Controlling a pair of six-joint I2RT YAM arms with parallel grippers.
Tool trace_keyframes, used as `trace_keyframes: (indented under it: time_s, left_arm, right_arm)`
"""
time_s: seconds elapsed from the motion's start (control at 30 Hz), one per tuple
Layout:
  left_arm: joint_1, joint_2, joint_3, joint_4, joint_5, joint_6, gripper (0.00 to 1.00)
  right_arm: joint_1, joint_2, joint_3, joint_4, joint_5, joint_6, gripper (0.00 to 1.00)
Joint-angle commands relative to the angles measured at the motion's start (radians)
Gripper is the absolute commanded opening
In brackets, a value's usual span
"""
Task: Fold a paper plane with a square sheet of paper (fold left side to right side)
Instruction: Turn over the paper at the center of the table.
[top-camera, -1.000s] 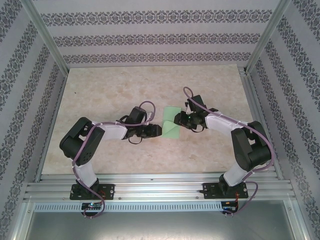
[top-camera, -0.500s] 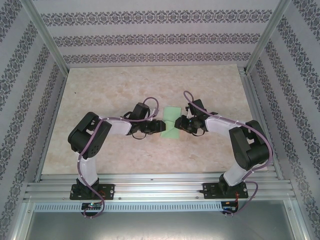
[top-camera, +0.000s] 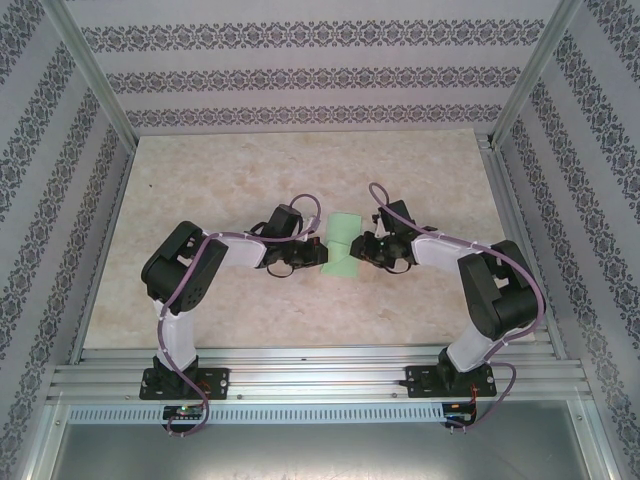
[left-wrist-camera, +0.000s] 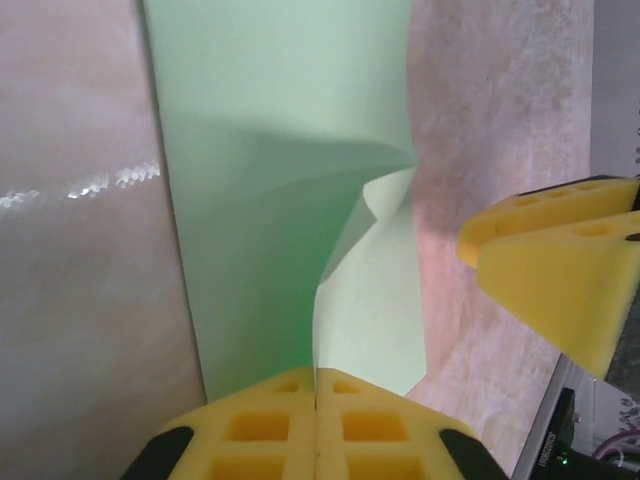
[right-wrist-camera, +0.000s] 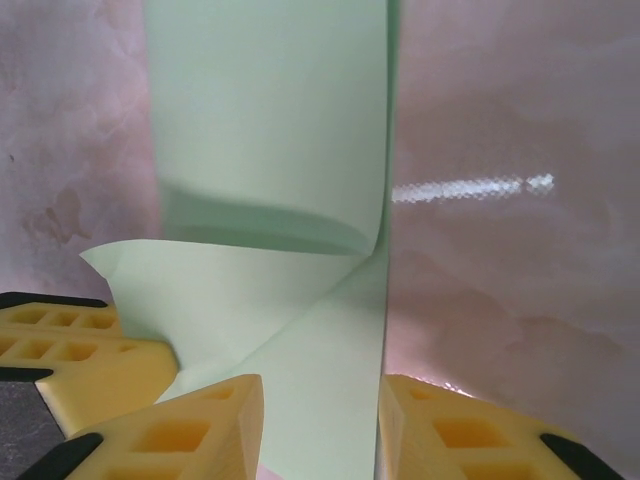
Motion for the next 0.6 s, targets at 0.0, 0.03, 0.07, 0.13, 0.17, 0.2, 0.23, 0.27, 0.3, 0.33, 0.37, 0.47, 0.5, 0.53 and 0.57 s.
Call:
trace_keyframes:
  time_s: [0.0, 0.03, 0.07, 0.13, 0.17, 0.2, 0.23, 0.27, 0.3, 0.33, 0.37, 0.47, 0.5, 0.53, 0.57]
  left_arm:
    - [-0.001, -0.032, 0.02, -0.015, 0.008, 0.019, 0.03]
    - [-0.001, -0.04, 0.019, -0.016, 0.009, 0.017, 0.02]
    - [-0.001, -0.047, 0.018, -0.013, 0.011, 0.015, 0.01]
    - [-0.001, -0.057, 0.013, 0.0, 0.02, 0.003, 0.01]
    - [-0.001, -0.06, 0.011, 0.008, 0.025, -0.001, 0.01]
    - [-0.001, -0.064, 0.007, 0.02, 0.033, -0.012, 0.01]
    - [-0.001, -0.07, 0.001, 0.031, 0.037, -0.021, 0.01]
    - [-0.001, -0.076, -0.003, 0.041, 0.042, -0.029, 0.0]
    - [-0.002, -0.081, -0.005, 0.048, 0.043, -0.034, 0.0]
    - [-0.001, -0.086, -0.008, 0.052, 0.045, -0.037, 0.01]
    - [-0.001, -0.088, -0.01, 0.054, 0.046, -0.039, 0.0]
    - [-0.001, -0.093, -0.01, 0.055, 0.048, -0.04, 0.0]
    - [-0.001, -0.093, -0.011, 0.055, 0.049, -0.041, 0.0]
    - [-0.001, -0.092, -0.012, 0.058, 0.05, -0.043, 0.01]
    - [-0.001, -0.092, -0.011, 0.059, 0.05, -0.042, 0.0]
  right_arm:
    - [-0.017, -0.05, -0.035, 0.067, -0.053, 0.047, 0.37]
    - [-0.018, -0.059, -0.044, 0.083, -0.066, 0.061, 0.37]
    - [-0.02, -0.065, -0.053, 0.103, -0.078, 0.075, 0.37]
    - [-0.02, -0.073, -0.07, 0.144, -0.101, 0.104, 0.38]
    - [-0.02, -0.073, -0.075, 0.162, -0.112, 0.116, 0.38]
    - [-0.019, -0.072, -0.081, 0.181, -0.121, 0.127, 0.38]
    - [-0.019, -0.069, -0.086, 0.201, -0.131, 0.141, 0.38]
    - [-0.02, -0.066, -0.09, 0.22, -0.14, 0.15, 0.39]
    - [-0.02, -0.061, -0.093, 0.234, -0.145, 0.159, 0.4]
    - [-0.02, -0.054, -0.094, 0.249, -0.153, 0.17, 0.4]
    - [-0.02, -0.046, -0.096, 0.266, -0.159, 0.179, 0.4]
    - [-0.019, -0.022, -0.098, 0.311, -0.174, 0.207, 0.41]
    - [-0.018, -0.013, -0.098, 0.329, -0.178, 0.216, 0.41]
    - [-0.017, -0.001, -0.097, 0.342, -0.18, 0.225, 0.41]
    - [-0.017, 0.009, -0.096, 0.357, -0.183, 0.234, 0.41]
